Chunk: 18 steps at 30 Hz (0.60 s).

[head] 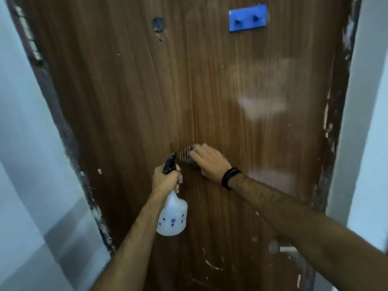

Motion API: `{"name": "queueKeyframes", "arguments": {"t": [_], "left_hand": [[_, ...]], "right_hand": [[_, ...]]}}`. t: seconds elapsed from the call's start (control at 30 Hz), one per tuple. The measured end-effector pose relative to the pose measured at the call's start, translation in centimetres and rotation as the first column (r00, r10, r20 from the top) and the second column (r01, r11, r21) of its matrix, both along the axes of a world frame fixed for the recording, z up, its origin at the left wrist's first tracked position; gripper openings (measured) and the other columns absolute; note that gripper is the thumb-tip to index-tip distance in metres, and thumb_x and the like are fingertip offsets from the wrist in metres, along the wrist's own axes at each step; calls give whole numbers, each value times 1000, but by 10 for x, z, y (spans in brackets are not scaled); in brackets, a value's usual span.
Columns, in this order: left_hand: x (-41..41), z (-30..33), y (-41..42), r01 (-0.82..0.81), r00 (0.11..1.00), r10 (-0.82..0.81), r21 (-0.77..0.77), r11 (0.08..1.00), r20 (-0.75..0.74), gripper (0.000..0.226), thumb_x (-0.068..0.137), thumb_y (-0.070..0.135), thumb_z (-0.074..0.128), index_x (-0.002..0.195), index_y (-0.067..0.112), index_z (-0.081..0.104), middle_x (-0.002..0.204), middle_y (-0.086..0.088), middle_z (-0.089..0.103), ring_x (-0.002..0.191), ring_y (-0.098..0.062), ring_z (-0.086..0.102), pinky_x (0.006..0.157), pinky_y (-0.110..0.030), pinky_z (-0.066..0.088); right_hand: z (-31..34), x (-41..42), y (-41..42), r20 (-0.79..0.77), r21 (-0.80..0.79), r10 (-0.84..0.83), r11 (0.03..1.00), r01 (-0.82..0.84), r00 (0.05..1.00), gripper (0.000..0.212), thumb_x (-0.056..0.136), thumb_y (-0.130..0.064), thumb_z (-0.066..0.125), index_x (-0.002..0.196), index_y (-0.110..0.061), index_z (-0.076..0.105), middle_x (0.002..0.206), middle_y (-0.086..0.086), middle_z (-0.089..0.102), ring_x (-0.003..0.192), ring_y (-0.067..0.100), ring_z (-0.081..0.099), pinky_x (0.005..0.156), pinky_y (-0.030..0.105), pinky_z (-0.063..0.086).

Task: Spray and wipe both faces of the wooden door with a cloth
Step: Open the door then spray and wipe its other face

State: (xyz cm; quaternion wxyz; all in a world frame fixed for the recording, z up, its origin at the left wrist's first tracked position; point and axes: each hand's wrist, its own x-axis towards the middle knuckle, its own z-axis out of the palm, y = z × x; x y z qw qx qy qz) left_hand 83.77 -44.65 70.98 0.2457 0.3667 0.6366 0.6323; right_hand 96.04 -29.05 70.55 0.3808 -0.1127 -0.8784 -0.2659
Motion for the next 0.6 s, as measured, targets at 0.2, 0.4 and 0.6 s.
{"name": "queueKeyframes", "arguments": {"t": [0.2,0.4,0.6], "left_hand": [[38,-42,29,177,984,-176,-67,982,15,30,77,-17,49,82,9,63,60,-6,57,43,-19,41,48,-29,38],[94,-85,54,278,961,-276,-132,951,36,31,75,-18,53,76,11,63,57,-3,58,42,-20,41,47,-30,38],[141,-119,73,337,941,-331,-192,922,62,31,75,-18,52,78,11,62,66,-7,58,42,-20,39,47,-29,38]], "right_hand": [[-37,73,13,-437,-423,-345,894,149,830,53,69,5,63,121,-3,55,117,18,53,102,36,48,83,47,49],[-143,136,2,-57,-486,-382,817,309,922,46,70,8,65,113,-6,55,114,14,47,96,33,47,67,47,50],[-105,193,35,-521,-652,-545,751,105,657,38,83,0,58,121,1,53,121,22,50,108,35,52,90,44,49]]}}
